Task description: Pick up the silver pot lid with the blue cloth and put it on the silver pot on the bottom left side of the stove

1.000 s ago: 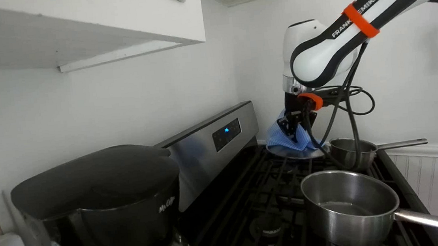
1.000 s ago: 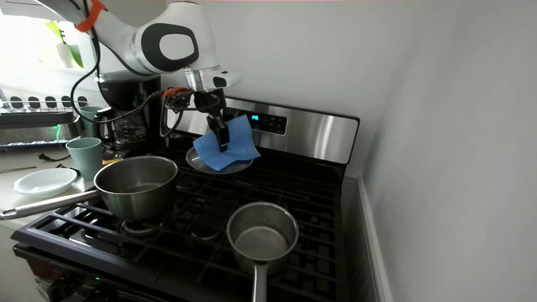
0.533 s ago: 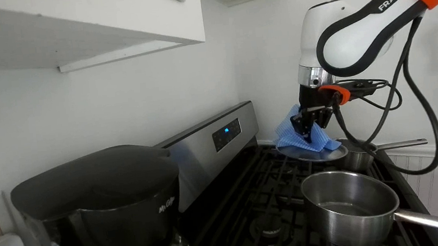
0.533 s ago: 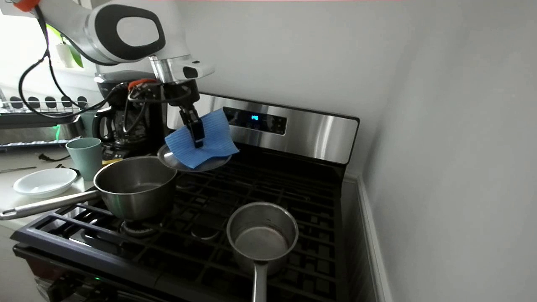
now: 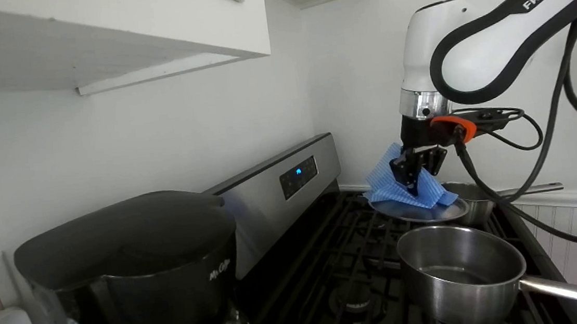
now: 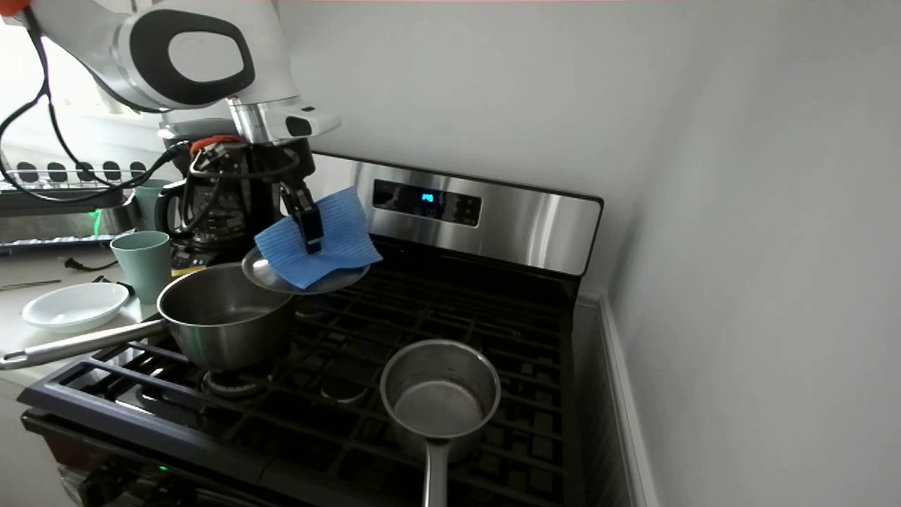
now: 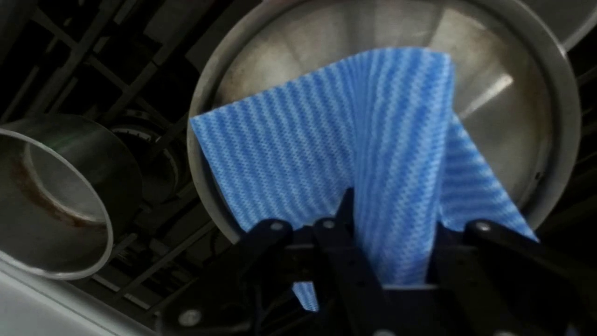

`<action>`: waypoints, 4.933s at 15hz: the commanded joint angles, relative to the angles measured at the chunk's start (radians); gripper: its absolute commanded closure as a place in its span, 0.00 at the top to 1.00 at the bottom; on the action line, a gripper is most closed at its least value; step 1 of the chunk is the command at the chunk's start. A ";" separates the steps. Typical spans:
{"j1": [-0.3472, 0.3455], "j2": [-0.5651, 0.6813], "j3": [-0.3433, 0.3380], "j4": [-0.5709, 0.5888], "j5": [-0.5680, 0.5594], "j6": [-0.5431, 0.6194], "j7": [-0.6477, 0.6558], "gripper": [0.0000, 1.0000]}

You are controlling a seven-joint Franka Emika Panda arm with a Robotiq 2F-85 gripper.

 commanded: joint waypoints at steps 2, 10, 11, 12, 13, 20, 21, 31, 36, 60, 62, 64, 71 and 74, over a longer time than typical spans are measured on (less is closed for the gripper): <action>-0.017 -0.175 0.052 -0.185 -0.036 0.042 0.015 0.03; -0.046 -0.308 0.133 -0.339 -0.008 0.047 0.054 0.03; -0.049 -0.314 0.147 -0.352 -0.012 0.051 0.067 0.03; -0.053 -0.317 0.162 -0.362 -0.024 0.058 0.083 0.03; -0.058 -0.316 0.175 -0.371 -0.033 0.069 0.102 0.03; -0.111 -0.289 0.248 -0.400 -0.113 0.163 0.204 0.03; -0.121 -0.286 0.254 -0.399 -0.128 0.167 0.213 0.03; -0.123 -0.258 0.258 -0.408 -0.137 0.180 0.231 0.03; -0.127 -0.246 0.260 -0.420 -0.141 0.204 0.245 0.03; -0.123 -0.249 0.255 -0.413 -0.184 0.204 0.259 0.85; -0.120 -0.255 0.253 -0.409 -0.176 0.199 0.253 0.98; -0.118 -0.261 0.250 -0.397 -0.169 0.187 0.242 1.00; -0.087 -0.307 0.219 -0.329 -0.045 0.073 0.111 1.00; -0.088 -0.332 0.213 -0.268 -0.015 -0.044 0.040 1.00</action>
